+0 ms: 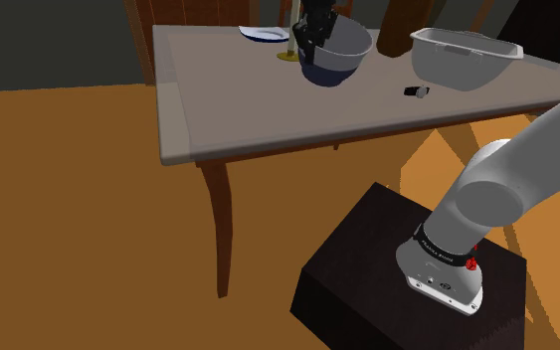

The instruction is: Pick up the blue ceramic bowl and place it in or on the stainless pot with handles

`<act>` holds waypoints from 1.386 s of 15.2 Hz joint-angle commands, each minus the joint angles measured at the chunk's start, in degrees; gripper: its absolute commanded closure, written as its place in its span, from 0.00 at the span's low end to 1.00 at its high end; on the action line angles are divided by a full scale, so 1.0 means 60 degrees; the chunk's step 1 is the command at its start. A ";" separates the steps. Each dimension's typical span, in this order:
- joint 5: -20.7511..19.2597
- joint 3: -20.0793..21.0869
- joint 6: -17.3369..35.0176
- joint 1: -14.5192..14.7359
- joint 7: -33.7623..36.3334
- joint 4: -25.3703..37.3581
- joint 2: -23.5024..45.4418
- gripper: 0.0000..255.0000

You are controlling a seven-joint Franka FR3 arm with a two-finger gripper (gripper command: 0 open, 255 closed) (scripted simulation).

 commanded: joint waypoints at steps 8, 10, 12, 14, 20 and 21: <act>-0.0015 0.0023 -0.0900 -0.0015 -0.0123 0.1102 0.0239 1.00; -0.0031 0.0034 -0.1159 -0.0023 -0.0156 0.1445 0.0322 1.00; -0.0050 0.0046 -0.1421 -0.0031 -0.0187 0.1800 0.0415 1.00; -0.0072 0.0061 -0.1687 -0.0039 -0.0218 0.2168 0.0518 1.00; -0.0158 0.0119 -0.2509 -0.0060 -0.0302 0.3358 0.0891 1.00; -0.0177 0.0132 -0.2650 -0.0062 -0.0315 0.3570 0.0963 1.00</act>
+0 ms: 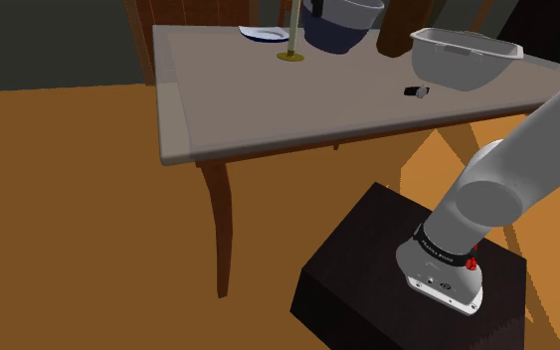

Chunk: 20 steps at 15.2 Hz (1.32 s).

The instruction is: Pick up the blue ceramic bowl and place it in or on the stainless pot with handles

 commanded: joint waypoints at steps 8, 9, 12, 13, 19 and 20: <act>-0.0222 0.0145 -0.1360 -0.0001 -0.0112 0.2109 0.0764 1.00; -0.0258 0.0168 -0.1524 0.0003 -0.0123 0.2379 0.0874 1.00; -0.0386 0.0248 -0.2043 0.0026 -0.0152 0.3246 0.1240 1.00; -0.0437 0.0278 -0.2226 0.0038 -0.0161 0.3559 0.1376 1.00; -0.0639 0.0279 -0.3024 -0.0001 -0.0445 0.4775 0.1770 1.00; -0.0544 0.0114 -0.2917 -0.0141 -0.0691 0.4405 0.1445 1.00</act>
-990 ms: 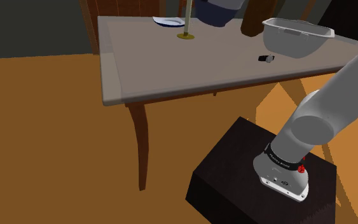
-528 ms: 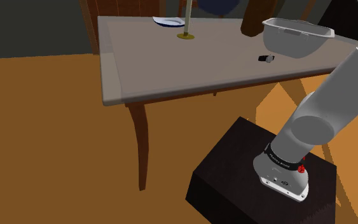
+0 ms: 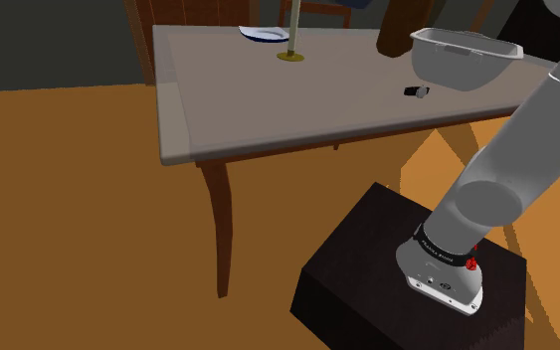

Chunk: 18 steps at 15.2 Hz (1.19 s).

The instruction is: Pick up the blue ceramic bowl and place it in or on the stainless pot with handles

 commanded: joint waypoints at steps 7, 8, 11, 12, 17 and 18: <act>0.0250 -0.1333 0.0451 -0.0740 -0.1947 -0.1920 -0.1896 1.00; 0.0236 -0.1507 0.0486 -0.0809 -0.2194 -0.2096 -0.2084 1.00; 0.0147 -0.2039 0.0567 -0.0989 -0.2933 -0.2529 -0.2576 1.00; 0.0105 -0.2217 0.0589 -0.1045 -0.3180 -0.2643 -0.2716 1.00; -0.0164 -0.3123 0.0675 -0.1303 -0.4424 -0.3014 -0.3252 1.00; -0.0227 -0.3308 0.0689 -0.1350 -0.4675 -0.3049 -0.3327 1.00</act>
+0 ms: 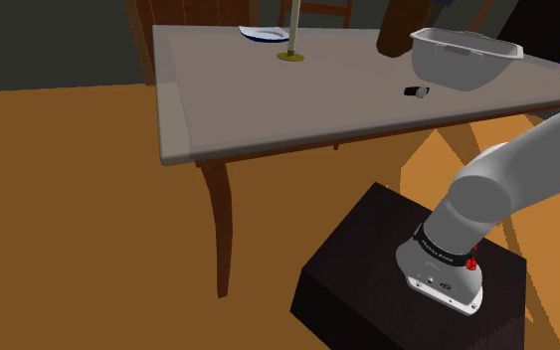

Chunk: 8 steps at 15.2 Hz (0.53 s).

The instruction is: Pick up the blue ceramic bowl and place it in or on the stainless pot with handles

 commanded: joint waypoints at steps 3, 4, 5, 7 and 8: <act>-0.0243 -0.0728 0.0070 -0.0182 -0.0994 -0.0040 -0.0196 1.00; -0.0306 -0.0921 0.0086 -0.0227 -0.1252 -0.0026 -0.0228 1.00; -0.0366 -0.1116 0.0102 -0.0273 -0.1512 -0.0001 -0.0249 1.00; -0.0481 -0.1517 0.0135 -0.0361 -0.2039 0.0088 -0.0256 1.00; -0.0536 -0.1726 0.0152 -0.0397 -0.2304 0.0151 -0.0242 1.00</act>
